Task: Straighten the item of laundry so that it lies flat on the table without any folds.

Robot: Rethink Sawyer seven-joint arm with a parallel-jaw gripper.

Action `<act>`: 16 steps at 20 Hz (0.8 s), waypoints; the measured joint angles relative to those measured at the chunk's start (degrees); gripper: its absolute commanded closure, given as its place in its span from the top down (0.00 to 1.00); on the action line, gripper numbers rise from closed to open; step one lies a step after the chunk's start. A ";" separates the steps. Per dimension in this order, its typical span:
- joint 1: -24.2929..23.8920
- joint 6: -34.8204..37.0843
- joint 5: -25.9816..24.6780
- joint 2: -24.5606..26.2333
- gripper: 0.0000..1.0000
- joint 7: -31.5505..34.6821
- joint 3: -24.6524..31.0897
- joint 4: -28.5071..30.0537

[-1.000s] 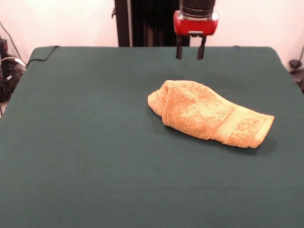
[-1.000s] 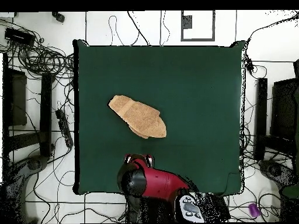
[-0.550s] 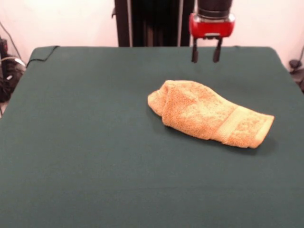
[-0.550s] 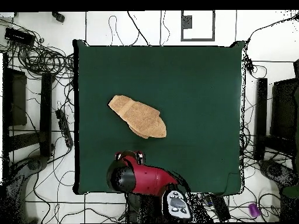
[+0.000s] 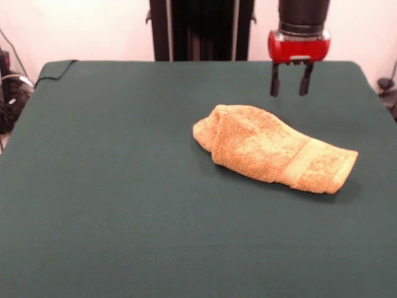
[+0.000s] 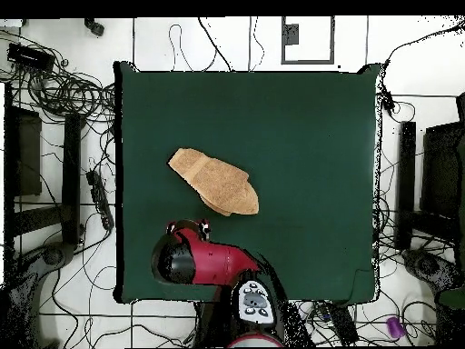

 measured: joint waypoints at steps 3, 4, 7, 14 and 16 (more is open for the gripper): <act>0.15 0.01 0.17 0.33 1.00 0.00 -0.01 -2.14; 0.20 0.01 0.23 0.44 1.00 0.00 -0.01 -2.86; 0.16 0.01 0.19 0.45 1.00 0.00 0.07 -4.42; -0.65 0.02 0.17 0.47 1.00 0.00 0.45 -7.24; -0.99 0.02 0.17 0.48 1.00 0.00 0.51 -7.95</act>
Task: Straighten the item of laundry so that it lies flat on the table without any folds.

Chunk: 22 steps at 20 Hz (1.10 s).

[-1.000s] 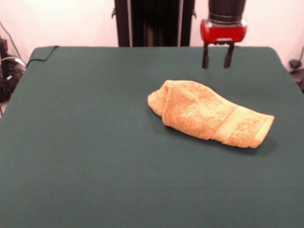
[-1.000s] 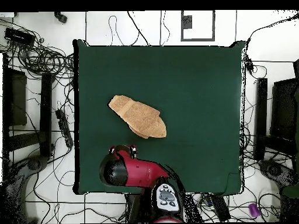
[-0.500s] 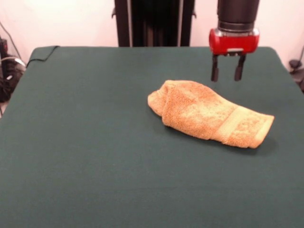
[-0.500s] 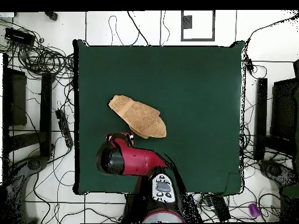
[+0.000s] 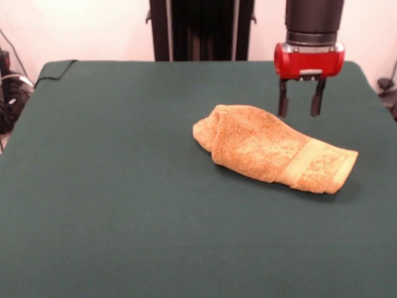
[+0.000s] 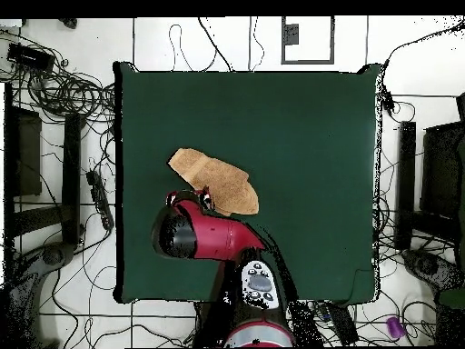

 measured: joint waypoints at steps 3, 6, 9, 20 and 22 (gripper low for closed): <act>-0.05 0.00 0.00 0.01 1.00 0.00 0.01 -0.56; -0.05 0.00 -0.01 0.04 1.00 0.00 0.08 -1.02; -0.04 0.00 -0.01 0.21 1.00 0.00 0.14 -1.35; 0.15 -2.21 0.00 3.43 1.00 0.00 0.25 -1.81; 0.17 -2.64 0.01 4.06 1.00 0.00 0.48 -1.90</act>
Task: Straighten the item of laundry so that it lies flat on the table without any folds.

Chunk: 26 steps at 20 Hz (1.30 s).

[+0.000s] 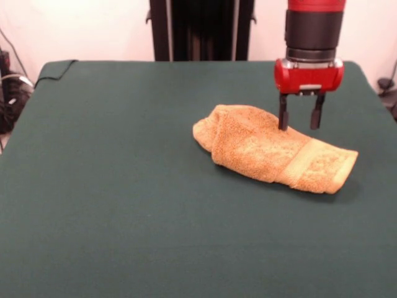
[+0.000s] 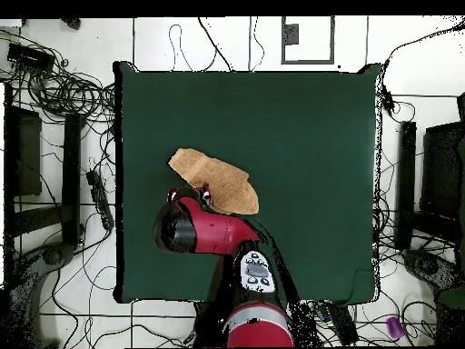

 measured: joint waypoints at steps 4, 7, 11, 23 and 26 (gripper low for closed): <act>0.01 -0.72 0.00 1.11 1.00 0.00 0.60 -0.18; 0.01 -1.33 0.00 1.93 1.00 0.00 0.70 -0.38; -0.07 -1.77 0.01 3.25 1.00 0.00 0.72 -0.93; -0.73 -3.04 -1.68 4.39 1.00 0.00 1.16 -1.47; -1.13 -3.63 -2.24 4.39 1.00 0.00 1.41 -1.47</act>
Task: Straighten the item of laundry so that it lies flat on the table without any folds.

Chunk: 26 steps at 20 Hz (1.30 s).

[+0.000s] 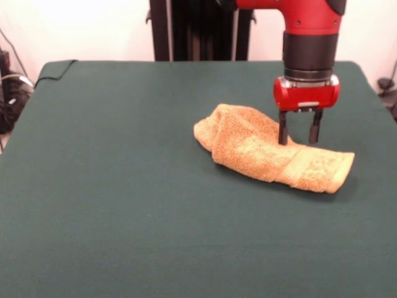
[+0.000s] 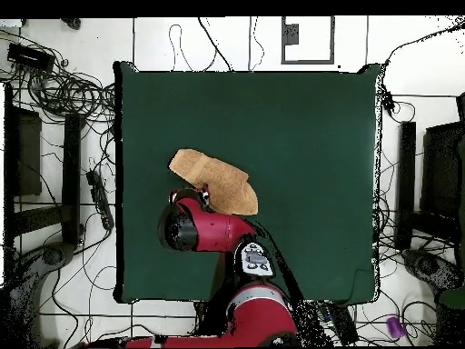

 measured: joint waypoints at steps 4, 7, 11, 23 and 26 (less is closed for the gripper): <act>-0.80 -0.56 -1.19 0.01 0.00 0.00 0.69 0.00; -1.27 -1.21 -1.64 0.01 0.00 0.00 1.16 0.00; -1.33 -2.88 -1.68 0.04 0.00 0.00 1.19 0.00; -1.79 -3.65 -1.82 -0.31 0.00 0.00 1.23 0.01; -2.06 -3.66 -1.86 -0.67 0.00 0.00 1.24 0.05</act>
